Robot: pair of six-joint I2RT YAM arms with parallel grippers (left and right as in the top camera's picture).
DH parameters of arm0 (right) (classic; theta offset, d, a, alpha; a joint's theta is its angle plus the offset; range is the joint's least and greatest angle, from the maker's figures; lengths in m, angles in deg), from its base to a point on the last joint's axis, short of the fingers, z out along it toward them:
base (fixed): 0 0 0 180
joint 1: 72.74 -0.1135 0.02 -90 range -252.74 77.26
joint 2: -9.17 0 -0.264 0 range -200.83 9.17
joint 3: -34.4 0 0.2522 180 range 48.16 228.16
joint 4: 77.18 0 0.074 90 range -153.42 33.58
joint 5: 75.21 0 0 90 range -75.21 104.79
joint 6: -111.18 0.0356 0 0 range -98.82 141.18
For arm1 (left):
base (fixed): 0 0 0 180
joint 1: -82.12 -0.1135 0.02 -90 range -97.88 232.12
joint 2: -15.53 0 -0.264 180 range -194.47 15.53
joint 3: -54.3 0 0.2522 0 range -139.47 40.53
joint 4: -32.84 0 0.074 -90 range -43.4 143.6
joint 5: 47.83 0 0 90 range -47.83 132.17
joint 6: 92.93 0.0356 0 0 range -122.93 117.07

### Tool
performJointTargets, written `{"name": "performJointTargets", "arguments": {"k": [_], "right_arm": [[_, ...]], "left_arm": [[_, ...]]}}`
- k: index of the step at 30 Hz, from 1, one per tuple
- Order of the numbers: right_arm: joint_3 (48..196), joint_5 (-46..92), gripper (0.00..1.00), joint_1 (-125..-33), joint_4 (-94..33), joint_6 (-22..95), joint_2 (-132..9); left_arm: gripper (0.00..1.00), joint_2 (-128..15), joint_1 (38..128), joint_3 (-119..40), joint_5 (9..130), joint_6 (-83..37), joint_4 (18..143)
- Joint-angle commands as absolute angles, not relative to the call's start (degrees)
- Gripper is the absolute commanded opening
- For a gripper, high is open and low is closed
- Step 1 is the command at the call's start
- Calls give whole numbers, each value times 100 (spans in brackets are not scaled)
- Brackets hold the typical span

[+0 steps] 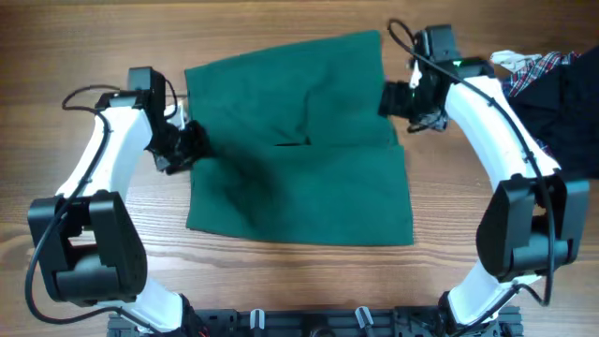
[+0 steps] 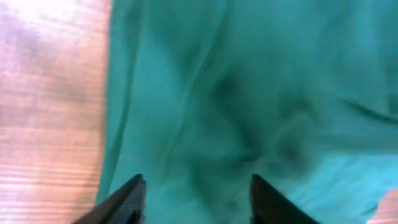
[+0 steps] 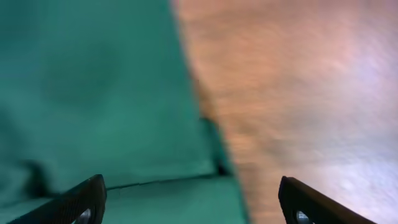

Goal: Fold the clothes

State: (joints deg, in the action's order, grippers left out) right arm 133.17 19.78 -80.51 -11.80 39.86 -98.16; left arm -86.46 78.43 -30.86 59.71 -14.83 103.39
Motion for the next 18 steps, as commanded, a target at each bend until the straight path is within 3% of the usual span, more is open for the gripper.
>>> {"name": "performJointTargets", "arguments": {"k": [1,2,3,8,13,18], "right_arm": [[13439,2942,100,-8062,-1469,3422,-9814],[13439,2944,100,-8062,-1760,3422,-9814],[13439,2975,100,-8062,-2271,3462,-9814],[13490,3121,100,-8062,-3582,3951,-9825],[14534,2525,100,-8053,-3154,3770,-9963],[16781,2505,100,-8053,-1795,3713,-11357]], "left_arm": [[86,-8520,7896,-3104,6207,-1368,9548],[99,-8526,7896,-3104,6207,-1368,9089],[100,-8546,7896,-3104,6210,-1370,8549],[93,-8572,7896,-3108,6227,-1588,6938],[91,-8574,7896,-3117,5908,-1586,6353],[87,-8633,7896,-3219,5818,-1584,6237]]}}
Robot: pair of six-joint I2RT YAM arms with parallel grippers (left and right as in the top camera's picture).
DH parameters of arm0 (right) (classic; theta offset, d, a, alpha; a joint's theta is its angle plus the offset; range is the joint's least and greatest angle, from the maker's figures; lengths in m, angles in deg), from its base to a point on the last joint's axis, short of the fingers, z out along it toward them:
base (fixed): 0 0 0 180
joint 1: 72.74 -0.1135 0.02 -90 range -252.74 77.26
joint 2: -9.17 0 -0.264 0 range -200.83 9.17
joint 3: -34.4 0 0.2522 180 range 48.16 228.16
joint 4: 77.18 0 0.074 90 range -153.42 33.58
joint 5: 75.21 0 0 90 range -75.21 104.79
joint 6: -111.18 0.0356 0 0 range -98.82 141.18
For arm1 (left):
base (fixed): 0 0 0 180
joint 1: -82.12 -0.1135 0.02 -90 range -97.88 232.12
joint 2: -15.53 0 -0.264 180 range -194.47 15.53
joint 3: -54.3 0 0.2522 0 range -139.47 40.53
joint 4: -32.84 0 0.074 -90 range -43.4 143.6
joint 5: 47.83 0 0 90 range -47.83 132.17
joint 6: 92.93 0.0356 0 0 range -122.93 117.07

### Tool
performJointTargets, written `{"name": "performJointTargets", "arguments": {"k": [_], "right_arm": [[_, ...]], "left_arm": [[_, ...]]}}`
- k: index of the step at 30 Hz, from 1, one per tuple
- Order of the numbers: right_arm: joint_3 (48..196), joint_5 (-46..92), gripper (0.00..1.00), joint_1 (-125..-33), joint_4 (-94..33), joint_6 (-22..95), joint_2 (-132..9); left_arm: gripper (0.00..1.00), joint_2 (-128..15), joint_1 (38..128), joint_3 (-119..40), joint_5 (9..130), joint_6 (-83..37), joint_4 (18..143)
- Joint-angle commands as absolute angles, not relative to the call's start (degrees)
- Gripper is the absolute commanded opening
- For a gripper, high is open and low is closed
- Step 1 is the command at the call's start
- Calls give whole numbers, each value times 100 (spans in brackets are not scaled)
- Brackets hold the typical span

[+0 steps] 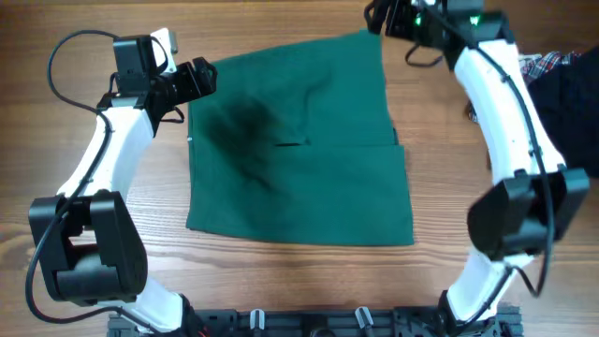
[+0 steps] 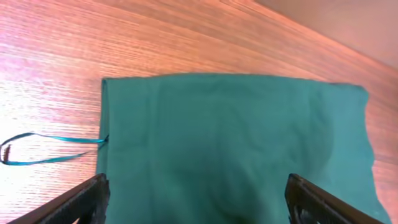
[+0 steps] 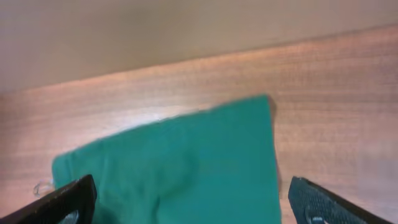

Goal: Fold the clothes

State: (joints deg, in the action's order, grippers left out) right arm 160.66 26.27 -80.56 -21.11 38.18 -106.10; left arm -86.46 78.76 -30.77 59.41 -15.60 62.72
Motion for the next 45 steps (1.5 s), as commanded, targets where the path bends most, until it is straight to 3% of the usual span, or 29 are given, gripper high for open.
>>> {"name": "performJointTargets", "arguments": {"k": [1,8,17,31,45], "right_arm": [[17113,2507,100,-8053,-1670,3680,-11628],[17255,2627,100,-8053,-2485,3695,-12269],[17255,2643,100,-8053,-3237,3645,-13031],[17255,2612,100,-8047,-3580,3630,-13917],[17255,2522,97,-8038,-3722,3639,-13951]], "left_arm": [[87,-8690,7896,-3362,5818,-1584,6302],[91,-9901,7902,-4568,5820,-1580,6348],[92,-10944,7900,-4601,5794,-1564,5725],[92,-11256,7900,-4601,5604,-1586,5747],[91,-11566,7896,-4601,5541,-1678,5384]]}}
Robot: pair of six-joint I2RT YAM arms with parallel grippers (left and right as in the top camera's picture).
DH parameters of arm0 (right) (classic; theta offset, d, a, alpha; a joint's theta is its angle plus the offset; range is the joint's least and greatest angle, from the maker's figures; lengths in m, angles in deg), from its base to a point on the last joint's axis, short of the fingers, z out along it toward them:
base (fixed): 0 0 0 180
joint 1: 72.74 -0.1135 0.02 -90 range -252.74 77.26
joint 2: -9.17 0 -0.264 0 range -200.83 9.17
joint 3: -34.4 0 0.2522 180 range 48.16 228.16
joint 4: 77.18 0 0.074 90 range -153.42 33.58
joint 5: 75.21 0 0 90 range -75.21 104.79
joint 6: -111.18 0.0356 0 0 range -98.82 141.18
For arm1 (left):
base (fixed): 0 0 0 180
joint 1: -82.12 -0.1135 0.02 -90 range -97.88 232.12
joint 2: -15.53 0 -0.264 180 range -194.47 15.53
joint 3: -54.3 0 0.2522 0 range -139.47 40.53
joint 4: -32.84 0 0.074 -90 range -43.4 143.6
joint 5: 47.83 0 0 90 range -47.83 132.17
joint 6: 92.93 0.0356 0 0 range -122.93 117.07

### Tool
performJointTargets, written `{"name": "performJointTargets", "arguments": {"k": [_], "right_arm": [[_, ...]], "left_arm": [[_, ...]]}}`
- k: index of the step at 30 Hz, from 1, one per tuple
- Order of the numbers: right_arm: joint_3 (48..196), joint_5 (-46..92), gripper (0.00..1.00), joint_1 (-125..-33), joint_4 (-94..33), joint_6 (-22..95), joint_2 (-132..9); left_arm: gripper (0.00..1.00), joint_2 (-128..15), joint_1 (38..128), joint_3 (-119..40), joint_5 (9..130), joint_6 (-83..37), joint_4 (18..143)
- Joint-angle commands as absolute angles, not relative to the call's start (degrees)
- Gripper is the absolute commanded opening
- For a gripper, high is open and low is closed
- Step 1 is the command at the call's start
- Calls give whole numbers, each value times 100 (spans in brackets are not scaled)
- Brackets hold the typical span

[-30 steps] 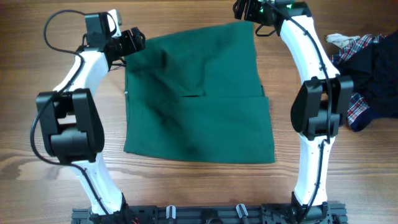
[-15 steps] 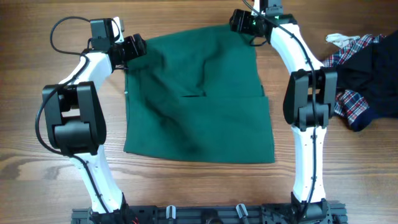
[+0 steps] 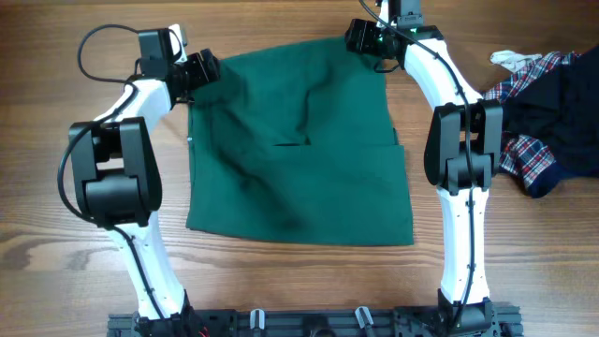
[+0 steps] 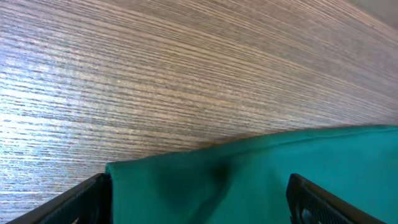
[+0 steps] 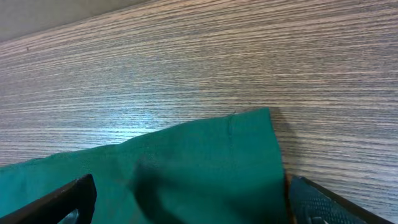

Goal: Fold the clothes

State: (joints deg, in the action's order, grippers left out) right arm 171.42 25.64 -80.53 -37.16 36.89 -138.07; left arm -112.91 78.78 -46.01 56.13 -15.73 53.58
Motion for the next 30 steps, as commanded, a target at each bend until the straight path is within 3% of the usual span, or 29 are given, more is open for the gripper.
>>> {"name": "performJointTargets", "arguments": {"k": [1,4,5,6,7,9,12,15,30], "right_arm": [[17255,2577,95,-8038,-3714,3639,-13951],[17255,2573,82,-8038,-3681,3643,-13951],[17255,2568,54,-8036,-3681,3641,-13951],[17255,2566,43,-8036,-3681,3643,-13951],[17255,2529,43,-8036,-3683,3654,-13951],[17255,2323,27,-8036,-3665,3792,-13951],[17255,2236,13,-8032,-3631,3796,-13949],[17255,2155,4,-7983,-3475,3787,-13895],[17258,2160,4,-7942,-2354,3774,-12592]], "left_arm": [[91,-11566,7896,-4601,5584,-1693,5384],[77,-11566,7896,-4601,5757,-1696,5411],[69,-11566,7896,-4601,5755,-1693,5428],[57,-11566,7896,-4601,5757,-1693,5448],[52,-11566,7896,-4601,5755,-1693,5454],[34,-11566,7896,-4601,5757,-1693,5454],[4,-11564,7896,-4601,5757,-1693,5452],[4,-11560,7896,-4605,5759,-1693,5452],[4,-10294,7902,-4607,6085,-1687,6589]]}}
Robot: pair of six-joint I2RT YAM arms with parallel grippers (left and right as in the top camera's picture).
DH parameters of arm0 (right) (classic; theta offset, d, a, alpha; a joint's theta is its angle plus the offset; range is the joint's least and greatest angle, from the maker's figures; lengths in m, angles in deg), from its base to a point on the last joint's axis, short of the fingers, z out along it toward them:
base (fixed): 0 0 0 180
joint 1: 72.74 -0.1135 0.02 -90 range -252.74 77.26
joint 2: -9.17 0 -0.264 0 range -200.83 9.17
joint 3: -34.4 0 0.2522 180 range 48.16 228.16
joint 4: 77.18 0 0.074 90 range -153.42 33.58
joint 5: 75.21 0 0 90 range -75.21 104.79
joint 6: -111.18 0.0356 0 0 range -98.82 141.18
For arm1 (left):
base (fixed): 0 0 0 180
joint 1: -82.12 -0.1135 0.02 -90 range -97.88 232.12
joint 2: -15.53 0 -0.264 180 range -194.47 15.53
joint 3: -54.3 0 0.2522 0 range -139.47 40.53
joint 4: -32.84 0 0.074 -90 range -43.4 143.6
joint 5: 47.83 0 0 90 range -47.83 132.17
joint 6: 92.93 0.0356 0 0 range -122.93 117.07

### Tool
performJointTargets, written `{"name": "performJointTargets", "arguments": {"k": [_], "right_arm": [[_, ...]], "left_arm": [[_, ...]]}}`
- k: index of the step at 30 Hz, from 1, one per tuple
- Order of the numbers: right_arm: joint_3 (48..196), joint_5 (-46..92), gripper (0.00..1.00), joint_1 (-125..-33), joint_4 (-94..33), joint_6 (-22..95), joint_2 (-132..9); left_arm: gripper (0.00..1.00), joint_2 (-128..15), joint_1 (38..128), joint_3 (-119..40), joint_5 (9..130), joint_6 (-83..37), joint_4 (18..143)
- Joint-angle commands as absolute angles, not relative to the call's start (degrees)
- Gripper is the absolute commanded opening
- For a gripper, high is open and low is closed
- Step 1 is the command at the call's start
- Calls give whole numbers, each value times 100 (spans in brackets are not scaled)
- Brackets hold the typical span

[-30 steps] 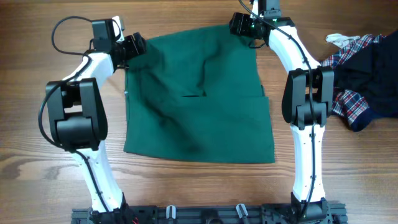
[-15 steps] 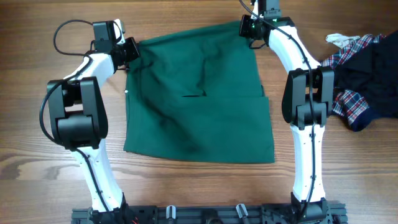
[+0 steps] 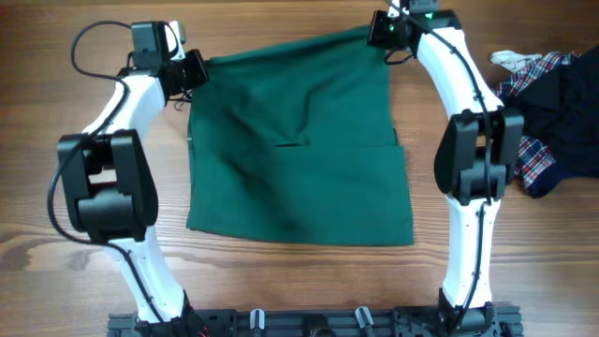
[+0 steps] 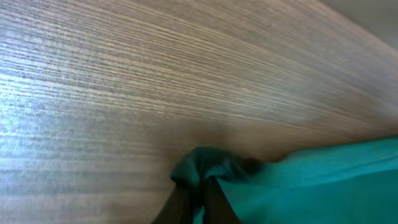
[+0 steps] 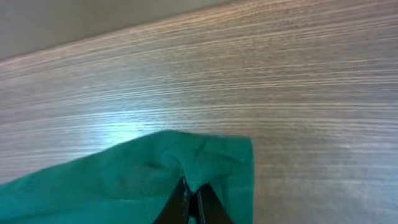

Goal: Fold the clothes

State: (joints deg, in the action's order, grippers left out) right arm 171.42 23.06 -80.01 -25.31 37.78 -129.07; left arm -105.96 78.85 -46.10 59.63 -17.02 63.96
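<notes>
A dark green garment (image 3: 298, 140) lies spread flat on the wooden table, with a fold line across its middle. At its far left corner my left gripper (image 3: 190, 69) is shut on the bunched green cloth (image 4: 214, 168). At its far right corner my right gripper (image 3: 382, 31) is shut on a pinch of the same cloth (image 5: 205, 158). Both corners look slightly lifted and puckered at the fingers.
A heap of other clothes (image 3: 547, 103), plaid and dark navy, lies at the table's right edge beside the right arm. A thin cord (image 3: 189, 140) pokes out at the garment's left edge. Bare wood (image 3: 56, 187) surrounds the garment.
Both grippers were open at the garment's far corners; now each is shut on its corner, and the cloth bunches up between the fingers.
First both grippers hovered open near the garment's middle left and right edges. Then they stood open beyond the far edge, looking down on the cloth. Later they sat open at the two far corners, and now they grip those corners.
</notes>
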Motion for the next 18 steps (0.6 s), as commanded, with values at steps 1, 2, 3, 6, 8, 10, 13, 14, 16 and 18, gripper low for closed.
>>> {"name": "performJointTargets", "arguments": {"k": [1,2,3,6,8,10,13,14,16,18], "right_arm": [[17255,2160,4,-7942,-2219,3772,-12533],[17255,2160,4,-7942,-2039,3783,-12454],[17255,2160,4,-7942,-1923,3783,-12406],[17255,2269,4,-7942,-1340,3798,-12323],[17255,2380,4,-7942,-984,3813,-12323],[17255,2424,4,-7942,-837,3816,-12286],[17255,2420,4,-7942,-498,3813,-12105],[17255,2420,4,-7942,-334,3816,-12030],[17255,2420,4,-7942,59,3816,-11884],[17255,2417,4,-7942,483,3813,-11777]], "left_arm": [[4,-10242,7902,-4607,6085,-1687,6735],[4,-10194,7902,-4607,6118,-1687,6886],[4,-10161,7902,-4607,6175,-1687,7021],[4,-10039,7902,-4607,6371,-1689,7520],[4,-9918,7902,-4607,6384,-1687,7865],[4,-9772,7902,-4607,6384,-1685,8086],[4,-9543,7902,-4607,6384,-1669,8503],[4,-9499,7902,-4607,6384,-1669,8661],[4,-9470,7902,-4607,6387,-1671,9069],[4,-9470,7902,-4607,6387,-1669,9456]]}}
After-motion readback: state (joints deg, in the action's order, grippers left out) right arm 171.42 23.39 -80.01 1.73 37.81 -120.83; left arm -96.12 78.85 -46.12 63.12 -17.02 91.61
